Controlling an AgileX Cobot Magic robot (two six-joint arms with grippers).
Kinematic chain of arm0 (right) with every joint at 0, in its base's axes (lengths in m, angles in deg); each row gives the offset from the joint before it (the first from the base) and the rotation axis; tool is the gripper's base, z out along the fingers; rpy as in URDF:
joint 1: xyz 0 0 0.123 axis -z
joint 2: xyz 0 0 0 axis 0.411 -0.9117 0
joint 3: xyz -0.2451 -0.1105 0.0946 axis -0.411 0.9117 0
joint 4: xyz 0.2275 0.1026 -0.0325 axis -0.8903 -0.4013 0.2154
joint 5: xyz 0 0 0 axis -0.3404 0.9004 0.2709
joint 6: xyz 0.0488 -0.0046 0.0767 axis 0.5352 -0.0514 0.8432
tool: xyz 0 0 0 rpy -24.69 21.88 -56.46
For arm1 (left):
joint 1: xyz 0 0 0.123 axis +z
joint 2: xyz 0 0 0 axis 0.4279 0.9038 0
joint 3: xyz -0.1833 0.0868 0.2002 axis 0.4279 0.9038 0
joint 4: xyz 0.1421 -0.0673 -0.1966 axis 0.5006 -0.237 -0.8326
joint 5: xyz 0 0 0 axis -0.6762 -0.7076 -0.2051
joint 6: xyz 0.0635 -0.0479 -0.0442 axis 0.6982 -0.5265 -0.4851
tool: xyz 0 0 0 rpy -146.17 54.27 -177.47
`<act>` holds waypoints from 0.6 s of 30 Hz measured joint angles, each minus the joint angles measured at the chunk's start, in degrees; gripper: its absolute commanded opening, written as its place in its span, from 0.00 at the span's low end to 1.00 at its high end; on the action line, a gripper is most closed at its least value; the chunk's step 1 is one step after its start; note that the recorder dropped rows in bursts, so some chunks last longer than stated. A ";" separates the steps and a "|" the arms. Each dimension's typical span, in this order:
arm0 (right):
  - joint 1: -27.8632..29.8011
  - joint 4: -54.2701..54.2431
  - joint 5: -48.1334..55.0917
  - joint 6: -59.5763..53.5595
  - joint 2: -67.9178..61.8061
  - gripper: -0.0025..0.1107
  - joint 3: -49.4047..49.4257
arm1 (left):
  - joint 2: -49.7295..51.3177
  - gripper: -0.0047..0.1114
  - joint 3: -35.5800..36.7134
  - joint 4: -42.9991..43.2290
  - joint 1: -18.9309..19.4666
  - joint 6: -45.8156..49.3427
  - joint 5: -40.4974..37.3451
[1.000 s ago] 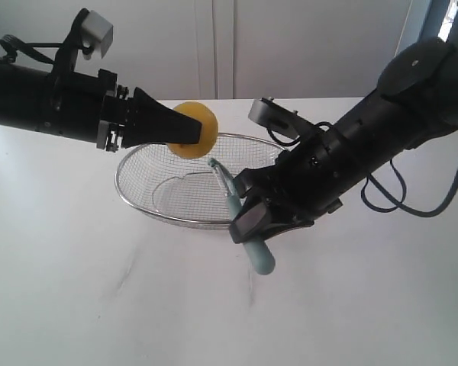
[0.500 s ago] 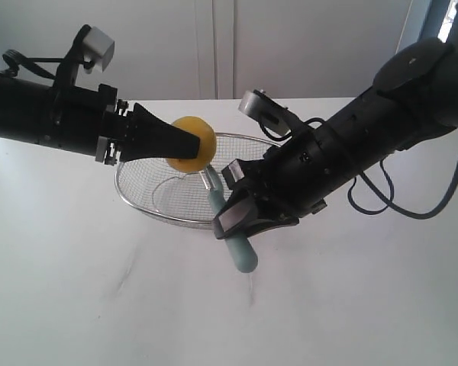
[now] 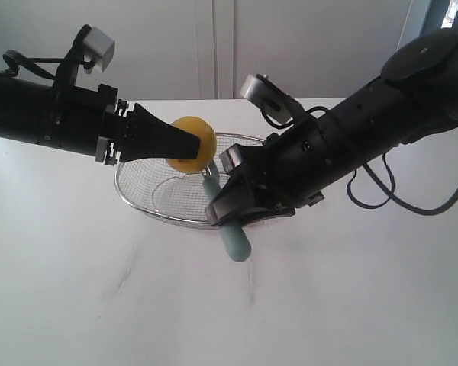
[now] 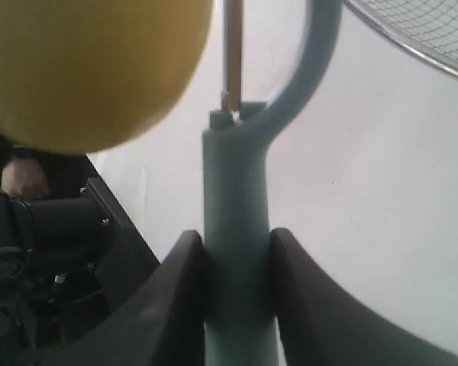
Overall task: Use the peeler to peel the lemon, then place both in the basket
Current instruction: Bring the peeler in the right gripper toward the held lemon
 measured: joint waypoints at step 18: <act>0.00 0.00 -5.76 3.78 2.31 0.02 0.00 | 0.00 0.04 0.00 0.00 0.00 0.00 -0.96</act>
